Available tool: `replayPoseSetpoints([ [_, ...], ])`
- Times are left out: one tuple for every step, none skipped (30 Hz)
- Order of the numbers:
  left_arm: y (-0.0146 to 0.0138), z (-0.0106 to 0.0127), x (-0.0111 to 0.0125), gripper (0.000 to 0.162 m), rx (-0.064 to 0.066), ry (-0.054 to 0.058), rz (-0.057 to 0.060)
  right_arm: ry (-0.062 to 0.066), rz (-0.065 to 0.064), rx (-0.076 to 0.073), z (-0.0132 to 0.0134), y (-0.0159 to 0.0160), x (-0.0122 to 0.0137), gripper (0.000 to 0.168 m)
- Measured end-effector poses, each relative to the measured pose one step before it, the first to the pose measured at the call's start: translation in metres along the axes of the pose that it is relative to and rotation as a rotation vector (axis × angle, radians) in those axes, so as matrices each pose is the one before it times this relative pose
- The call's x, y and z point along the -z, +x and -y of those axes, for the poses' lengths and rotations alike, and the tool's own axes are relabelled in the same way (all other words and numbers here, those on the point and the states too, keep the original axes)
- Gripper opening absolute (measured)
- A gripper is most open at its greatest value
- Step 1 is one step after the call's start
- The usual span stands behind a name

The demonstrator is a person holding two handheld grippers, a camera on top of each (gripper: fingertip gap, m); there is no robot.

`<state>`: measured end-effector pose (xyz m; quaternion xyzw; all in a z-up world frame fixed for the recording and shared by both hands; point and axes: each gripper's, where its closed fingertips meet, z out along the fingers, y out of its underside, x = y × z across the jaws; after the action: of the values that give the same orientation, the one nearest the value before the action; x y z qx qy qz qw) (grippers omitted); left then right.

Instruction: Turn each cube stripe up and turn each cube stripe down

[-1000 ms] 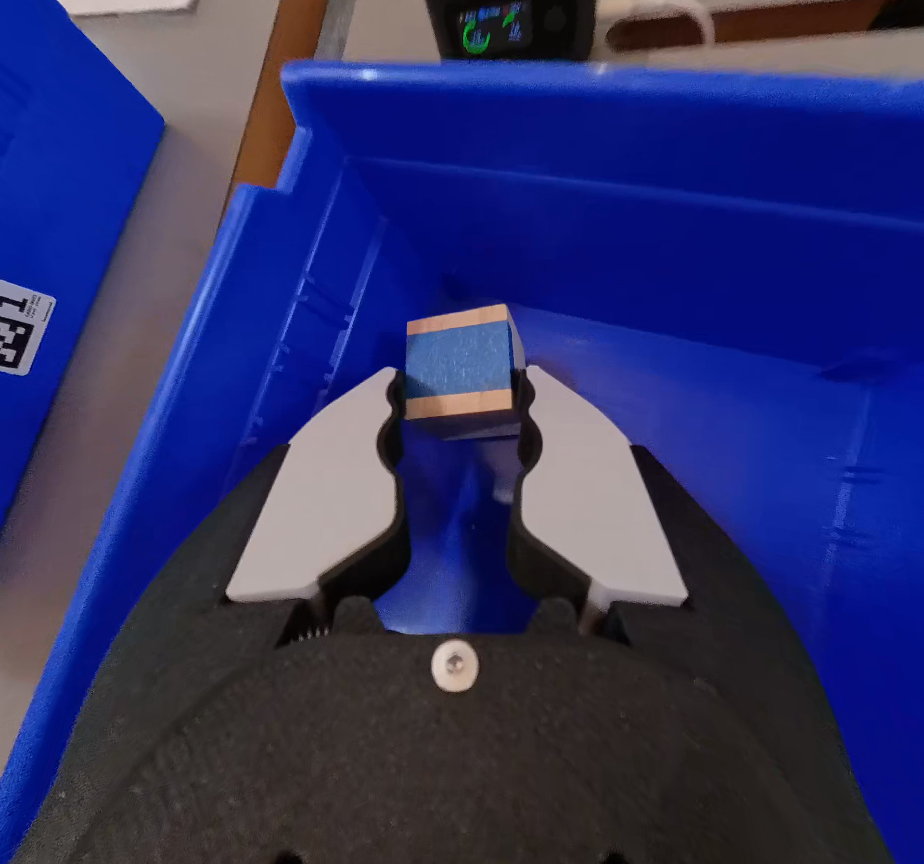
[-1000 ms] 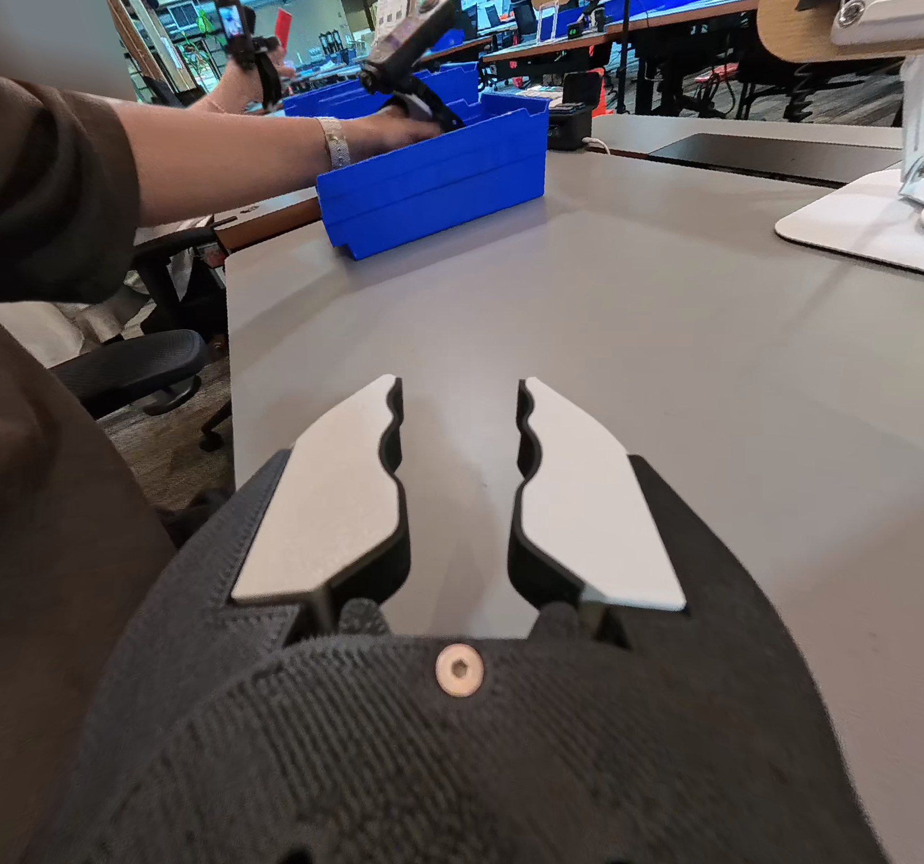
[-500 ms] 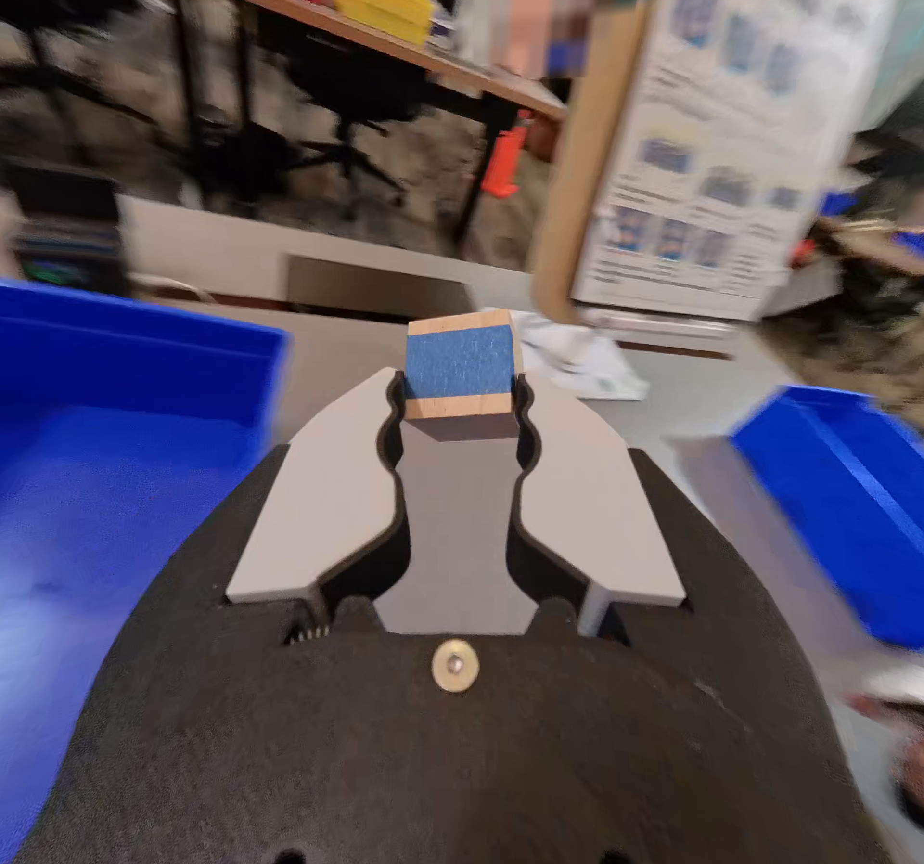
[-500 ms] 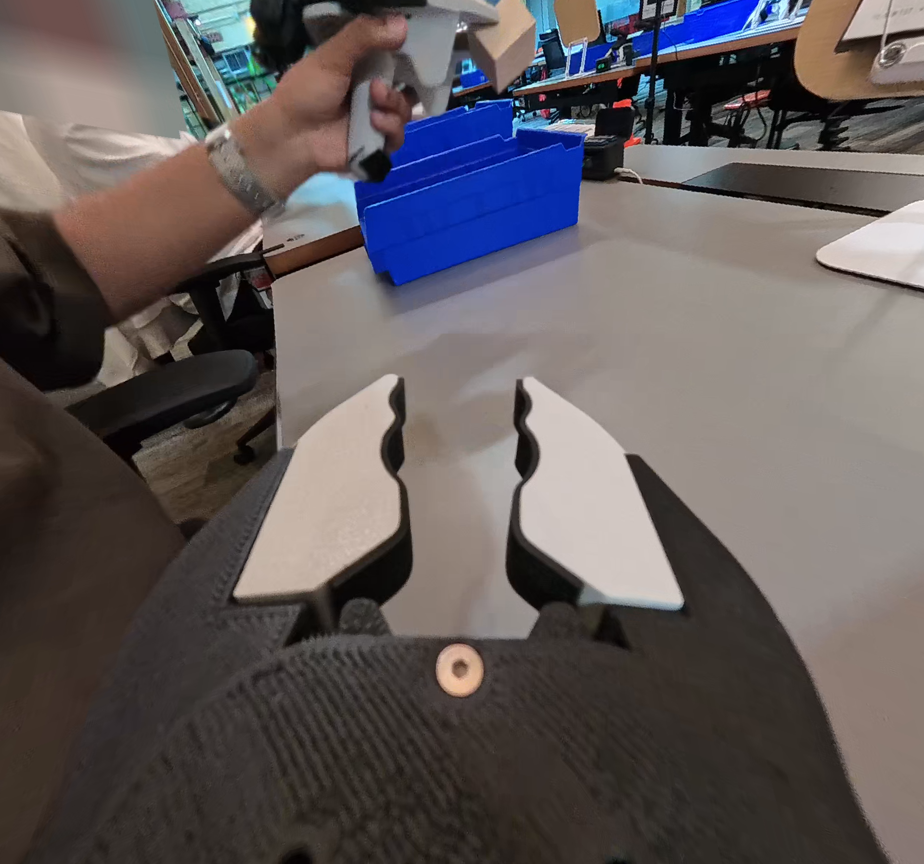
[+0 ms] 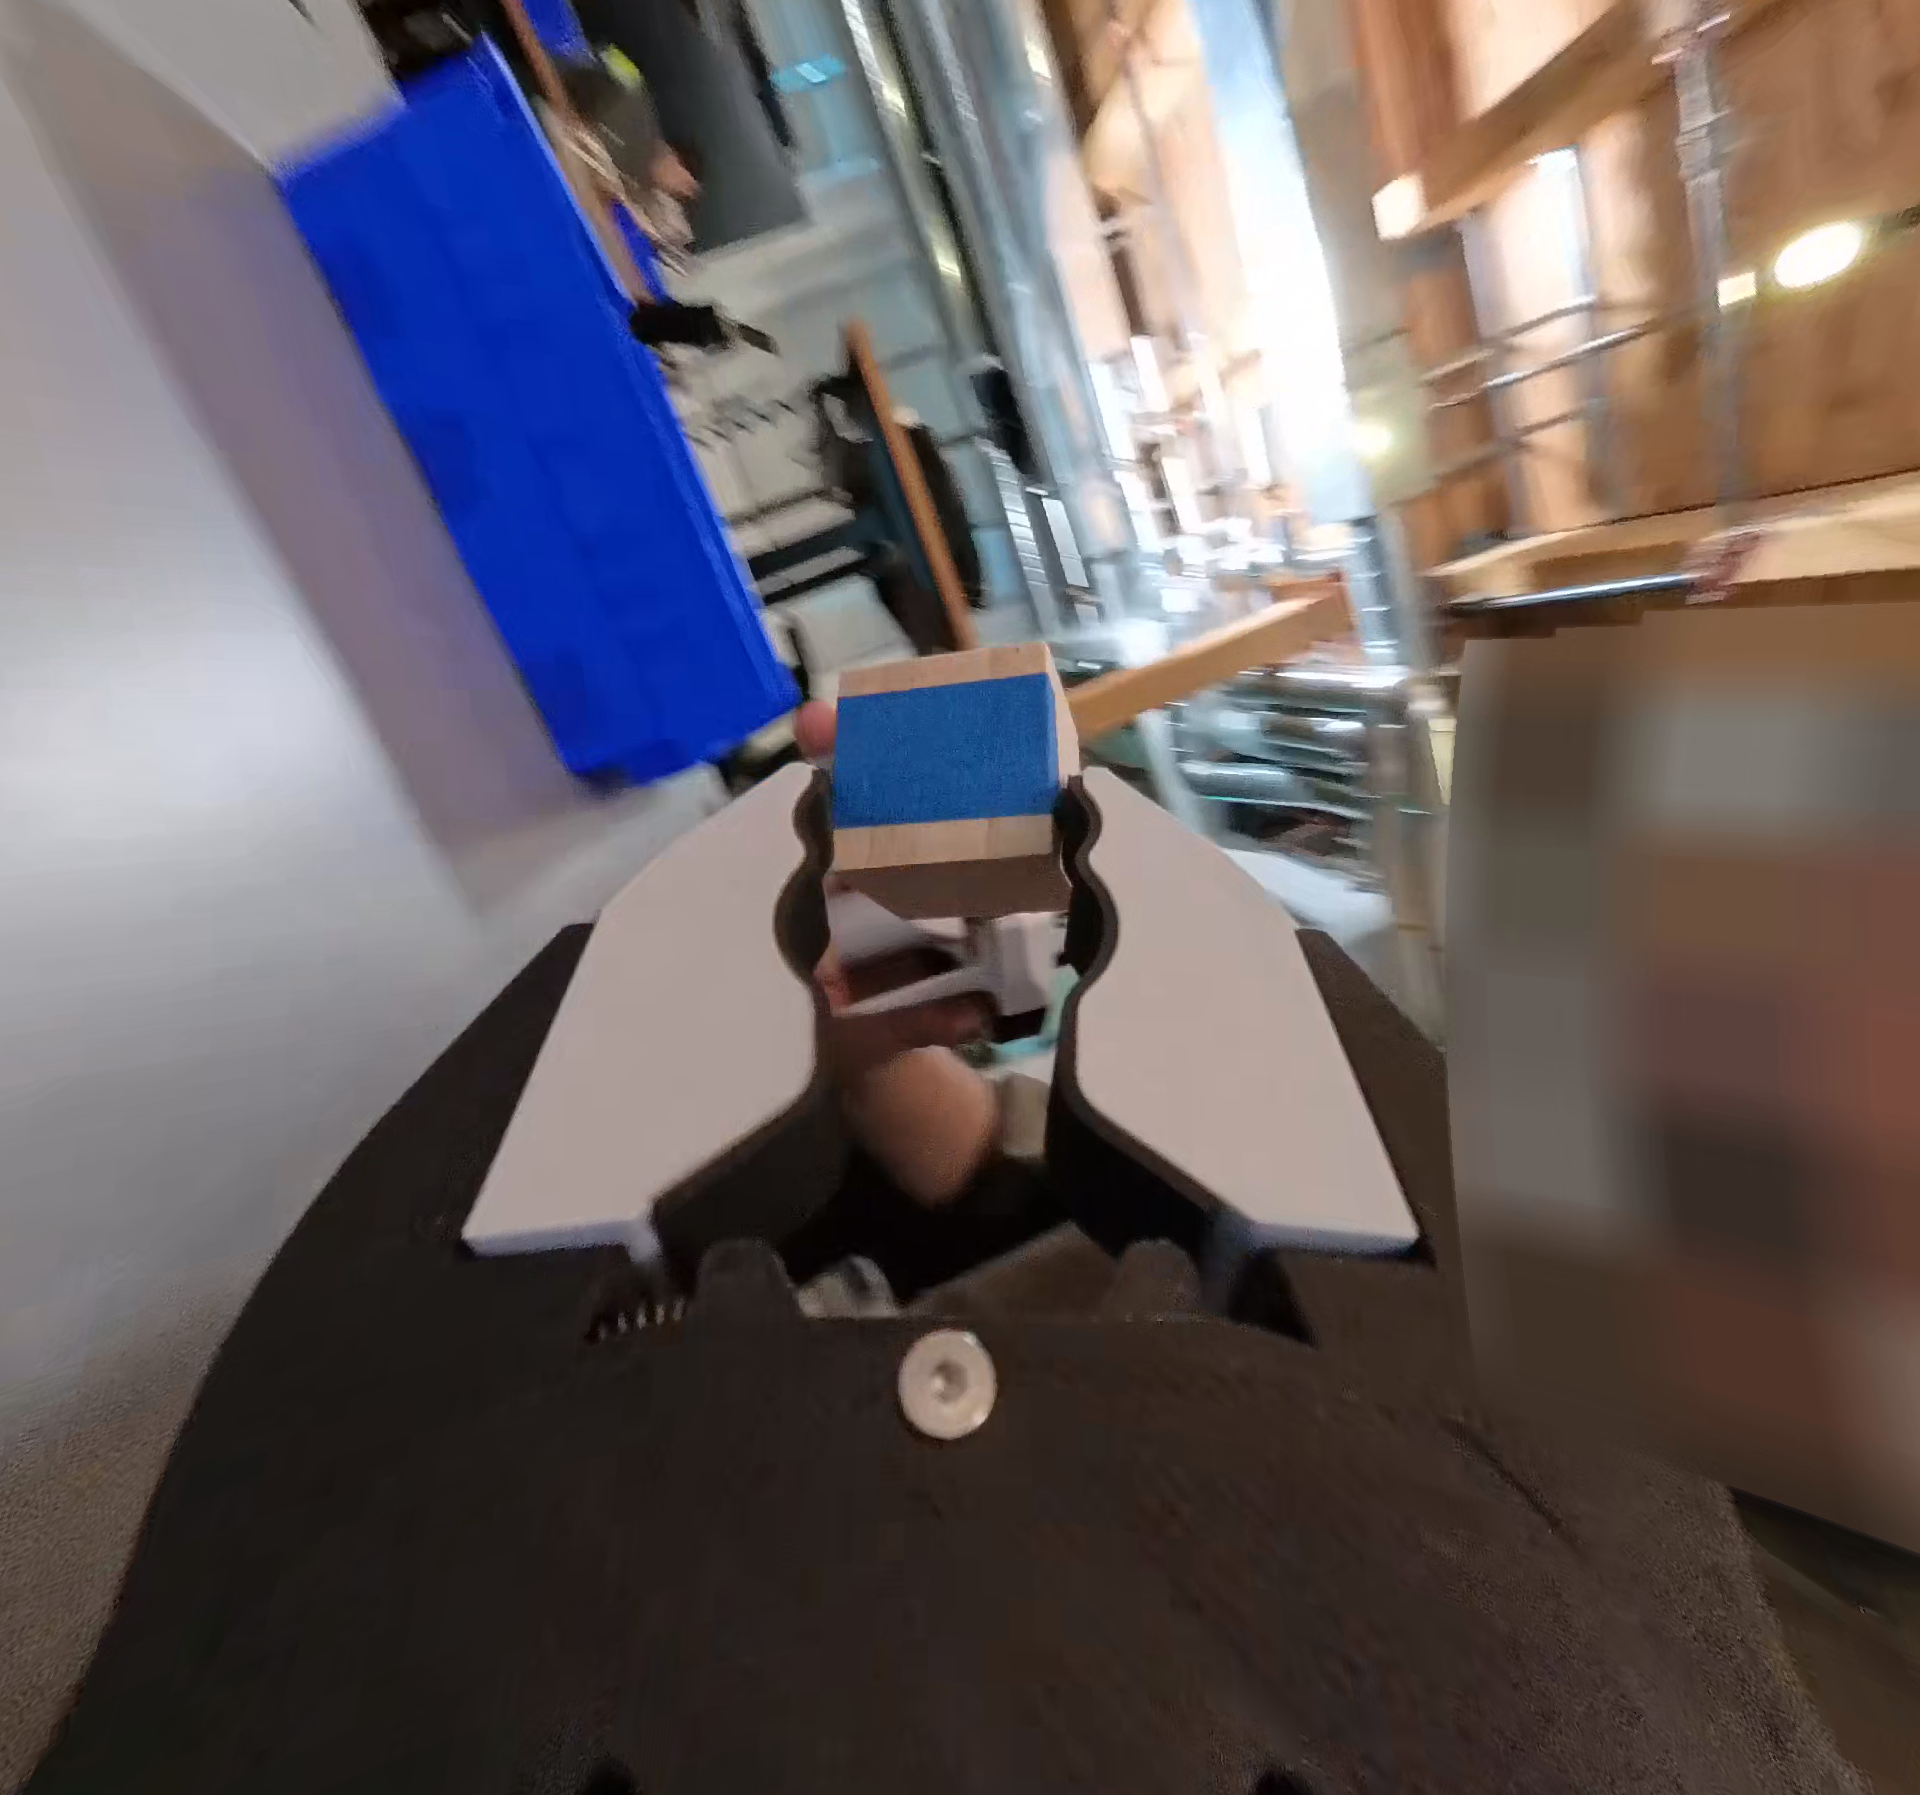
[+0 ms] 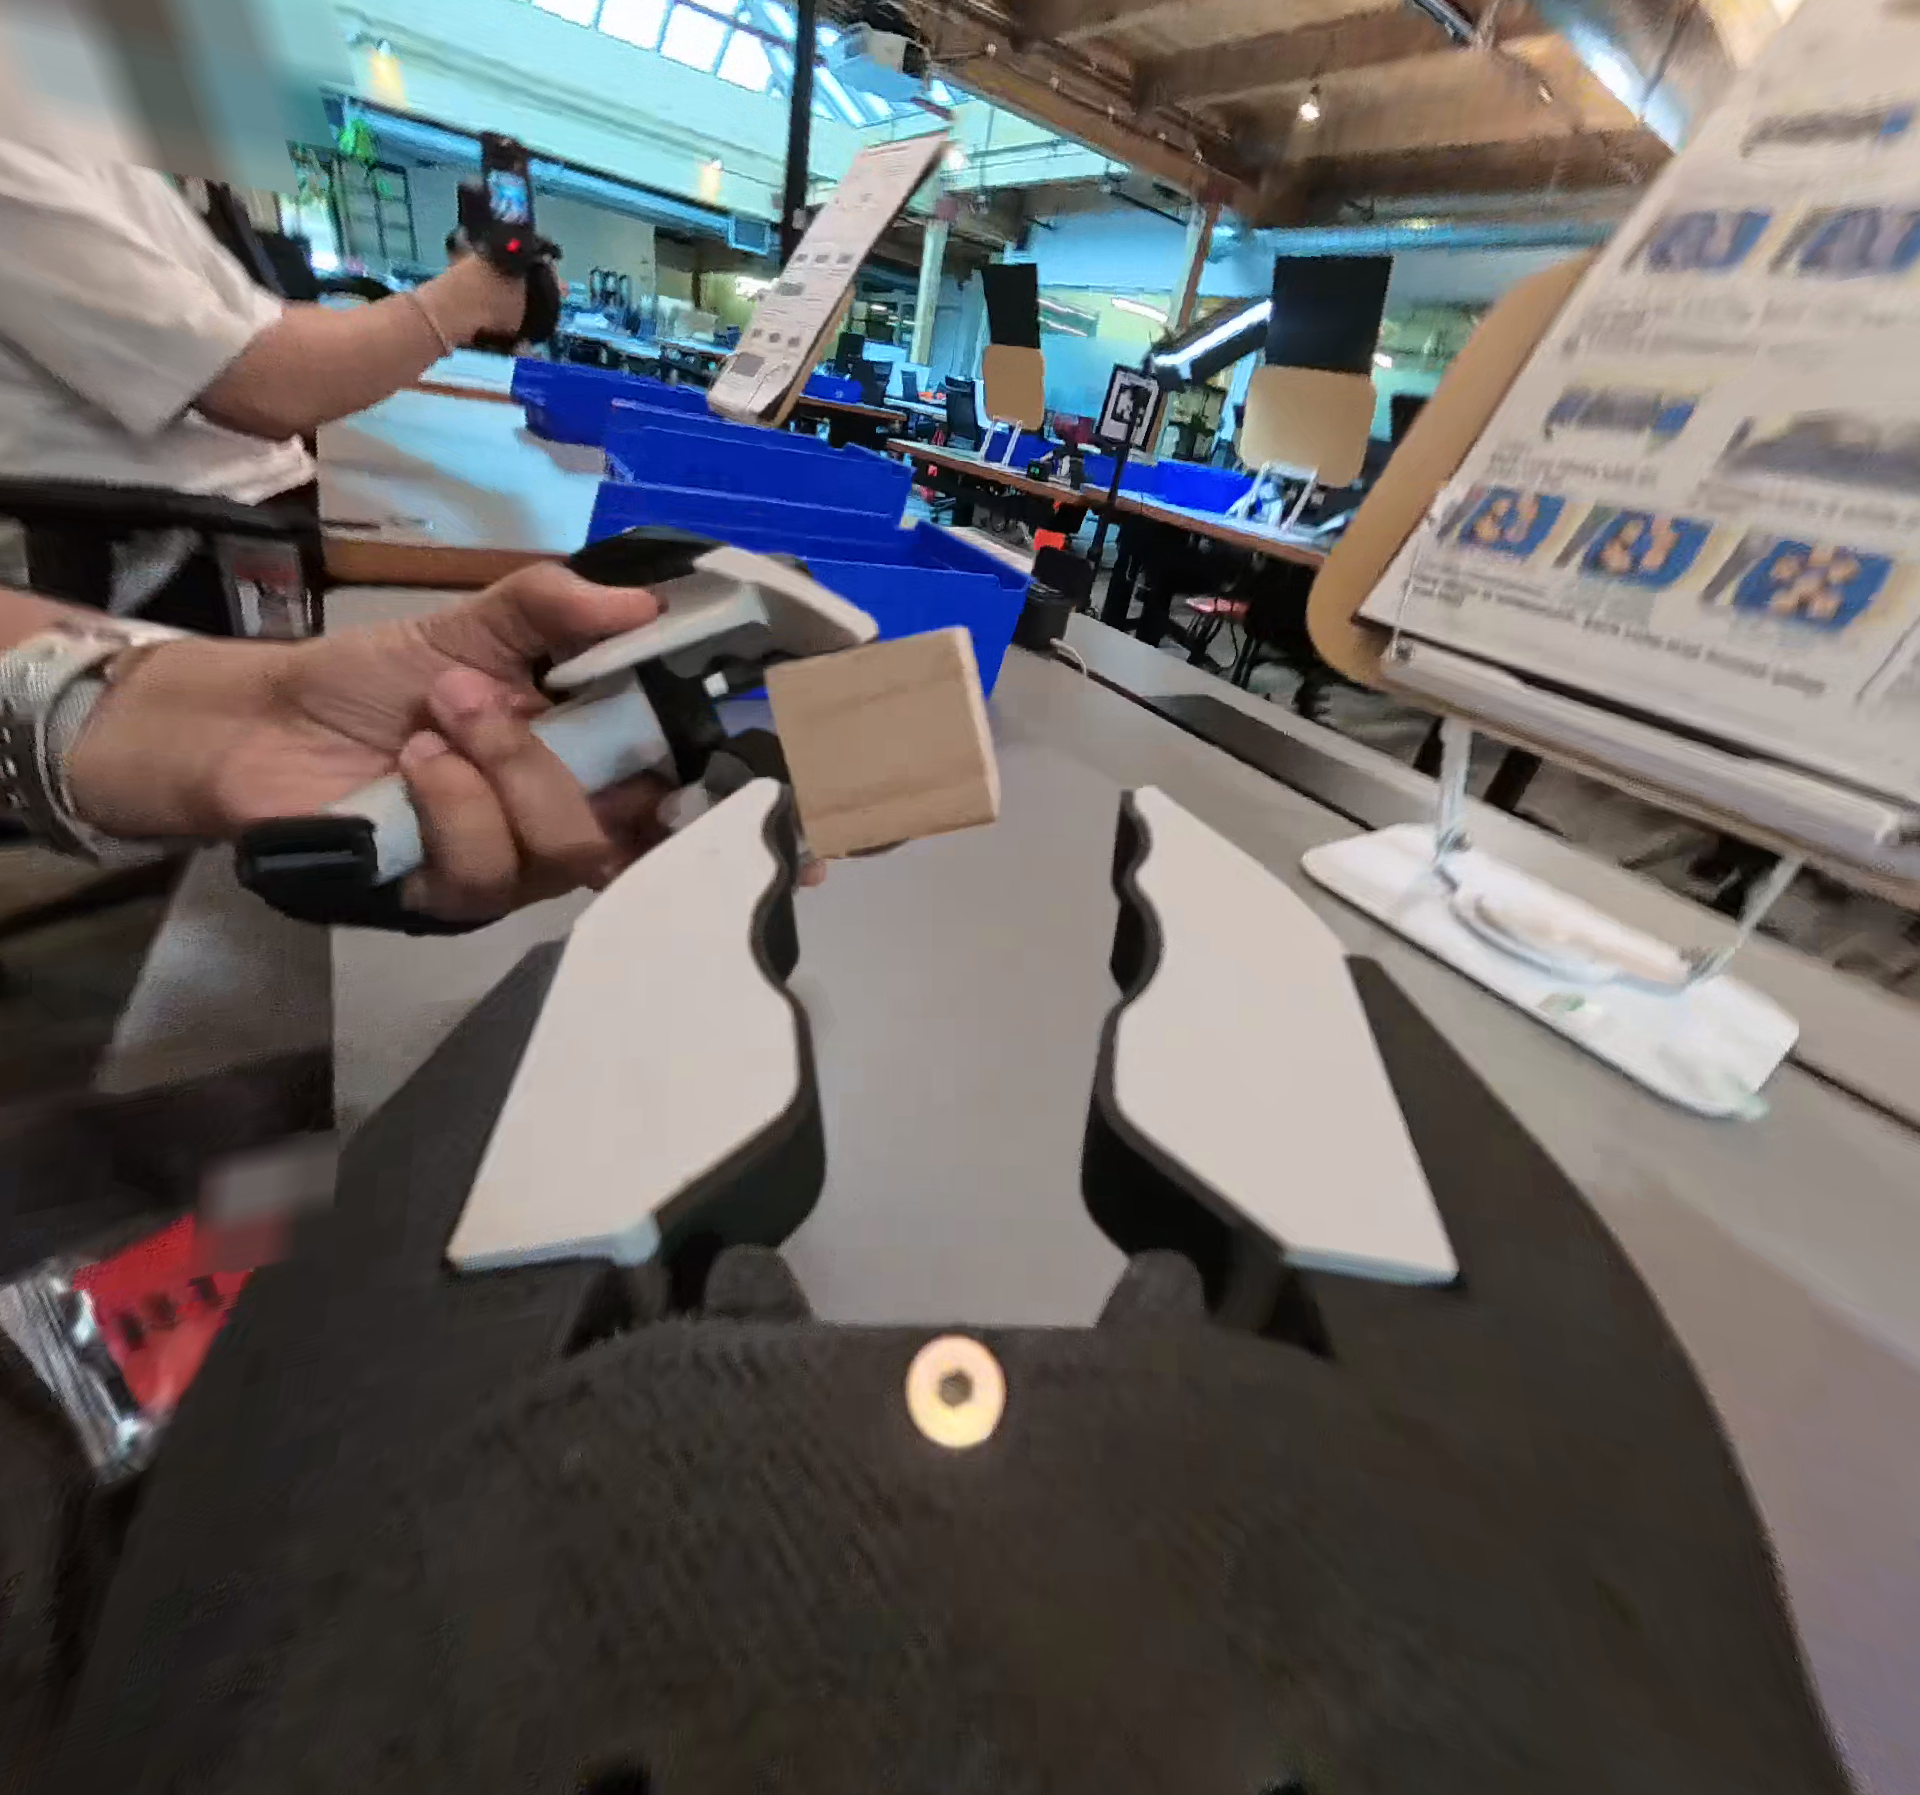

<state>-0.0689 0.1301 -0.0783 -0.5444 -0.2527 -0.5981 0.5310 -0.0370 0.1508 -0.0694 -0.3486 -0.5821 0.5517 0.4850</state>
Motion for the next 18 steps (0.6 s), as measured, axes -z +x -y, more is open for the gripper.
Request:
replayPoseSetpoints([
  [0.00287,-0.00479,-0.00337,0.043,0.0580,-0.0074,-0.0541,-0.0053,0.0156,0.0500,-0.00092,-0.00480,0.00017,0.059],
  [0.00097,-0.00267,-0.00231,0.043,0.0267,0.0025,-0.0292,-0.0086,0.0127,0.0408,-0.00153,-0.00404,-0.00014,0.060],
  [-0.00103,-0.00280,-0.00194,0.043,0.0058,-0.0059,-0.0060,-0.0049,0.0096,0.0331,-0.00088,-0.00364,-0.00028,0.061],
  [-0.00162,-0.00275,-0.00154,0.043,-0.0020,-0.0089,0.0032,0.0031,0.0078,0.0250,0.00080,-0.00310,-0.00026,0.063],
  [-0.00073,-0.00188,-0.00108,0.043,0.0032,-0.0035,-0.0001,0.0082,-0.0030,0.0178,0.00212,-0.00155,-0.00010,0.064],
  [0.00053,-0.00143,-0.00084,0.043,0.0089,-0.0012,-0.0083,0.0083,-0.0110,0.0146,0.00200,-0.00021,-0.00011,0.063],
  [0.00068,-0.00185,-0.00084,0.043,0.0084,-0.0034,-0.0101,0.0030,-0.0117,0.0159,0.00104,0.00015,-0.00013,0.058],
  [-0.00003,-0.00246,-0.00085,0.043,0.0047,-0.0066,-0.0047,-0.0043,-0.0120,0.0213,-0.00055,0.00033,-0.00016,0.049],
  [-0.00056,-0.00247,-0.00087,0.043,0.0022,-0.0080,-0.0010,-0.0024,-0.0053,0.0250,-0.00047,-0.00043,0.00016,0.043],
  [0.00009,-0.00101,-0.00022,0.043,0.0028,0.0000,-0.0067,0.0059,0.0001,0.0195,0.00086,-0.00036,0.00038,0.042],
  [0.00054,-0.00077,0.00016,0.043,0.0092,-0.0040,-0.0118,0.0043,0.0078,0.0030,0.00126,-0.00050,0.00036,0.042],
  [0.00061,-0.00089,0.00037,0.043,0.0095,-0.0092,-0.0145,0.0017,0.0129,-0.0117,0.00153,-0.00052,0.00014,0.042],
  [0.00063,-0.00097,0.00025,0.043,0.0084,-0.0099,-0.0160,-0.0033,0.0120,-0.0130,0.00115,-0.00020,-0.00008,0.042],
  [0.00049,-0.00040,0.00039,0.044,0.0066,-0.0068,-0.0141,-0.0075,0.0019,-0.0073,0.00078,0.00086,0.00001,0.042],
  [-0.00012,0.00049,0.00053,0.044,-0.0031,0.0017,-0.0057,0.0015,-0.0152,-0.0017,0.00210,0.00361,0.00069,0.042],
  [-0.00201,0.00161,0.00128,0.044,-0.0140,0.0098,0.0129,0.0047,-0.0265,0.0045,0.00312,0.00643,0.00177,0.042],
  [-0.00225,0.00202,0.00153,0.045,-0.0190,0.0117,0.0198,-0.0044,-0.0303,0.0074,0.00258,0.00923,0.00243,0.042],
  [-0.00123,0.00196,0.00145,0.047,-0.0173,0.0101,0.0159,-0.0057,-0.0412,0.0052,0.00234,0.01316,0.00386,0.042],
])
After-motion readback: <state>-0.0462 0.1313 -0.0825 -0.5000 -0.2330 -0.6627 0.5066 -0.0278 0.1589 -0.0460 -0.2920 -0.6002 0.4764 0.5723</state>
